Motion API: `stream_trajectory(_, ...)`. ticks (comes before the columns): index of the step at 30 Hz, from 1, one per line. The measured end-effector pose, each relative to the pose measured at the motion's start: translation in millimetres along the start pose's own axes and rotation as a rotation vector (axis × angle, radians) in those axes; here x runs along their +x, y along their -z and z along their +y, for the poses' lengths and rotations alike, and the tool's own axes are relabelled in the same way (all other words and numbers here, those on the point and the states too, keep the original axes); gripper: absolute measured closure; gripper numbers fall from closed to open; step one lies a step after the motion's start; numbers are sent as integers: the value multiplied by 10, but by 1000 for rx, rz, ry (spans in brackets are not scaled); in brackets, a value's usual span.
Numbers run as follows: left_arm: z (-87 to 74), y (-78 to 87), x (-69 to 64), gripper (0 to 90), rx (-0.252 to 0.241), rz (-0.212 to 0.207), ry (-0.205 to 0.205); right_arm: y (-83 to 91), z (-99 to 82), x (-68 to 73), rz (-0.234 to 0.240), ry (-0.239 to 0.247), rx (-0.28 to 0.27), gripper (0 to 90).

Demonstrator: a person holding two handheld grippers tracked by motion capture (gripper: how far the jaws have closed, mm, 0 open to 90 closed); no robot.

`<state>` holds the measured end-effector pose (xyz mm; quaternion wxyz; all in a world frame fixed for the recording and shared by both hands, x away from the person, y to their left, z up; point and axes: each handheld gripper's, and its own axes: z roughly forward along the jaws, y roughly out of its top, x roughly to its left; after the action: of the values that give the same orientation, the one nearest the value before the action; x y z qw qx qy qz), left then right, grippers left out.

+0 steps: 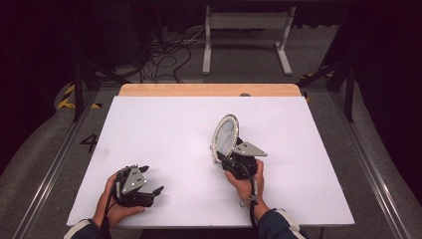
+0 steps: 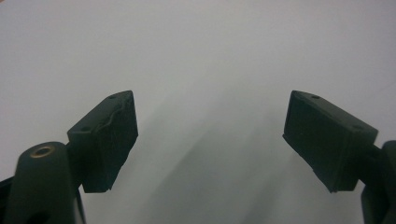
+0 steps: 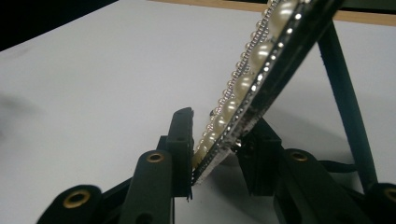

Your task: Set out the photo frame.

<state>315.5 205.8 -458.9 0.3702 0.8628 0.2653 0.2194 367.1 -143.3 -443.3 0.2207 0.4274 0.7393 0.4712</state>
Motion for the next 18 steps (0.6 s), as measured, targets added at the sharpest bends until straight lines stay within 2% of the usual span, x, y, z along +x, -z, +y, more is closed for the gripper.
stream_trajectory(5, 3, -3, -9, 180, 0, 1, -1, 55, -30, -50, 26, 1, 4, 689)
stream_trajectory(9, 5, -8, -17, 180, -2, -1, -1, 12, -40, -39, 3, -2, 2, 603)
stream_trajectory(11, 4, -15, -9, 180, 6, -5, -5, -27, -44, -45, -5, -16, 3, 609)
stream_trajectory(13, 3, -23, -11, 180, 7, -5, -2, -54, -44, -45, 23, -34, -4, 680)
stream_trajectory(15, 3, -24, -14, 179, 5, -10, -6, -63, -30, -30, 10, -30, 1, 687)
stream_trajectory(18, 1, -17, -9, 179, 5, -9, -3, -52, -29, -71, 34, -54, 11, 707)
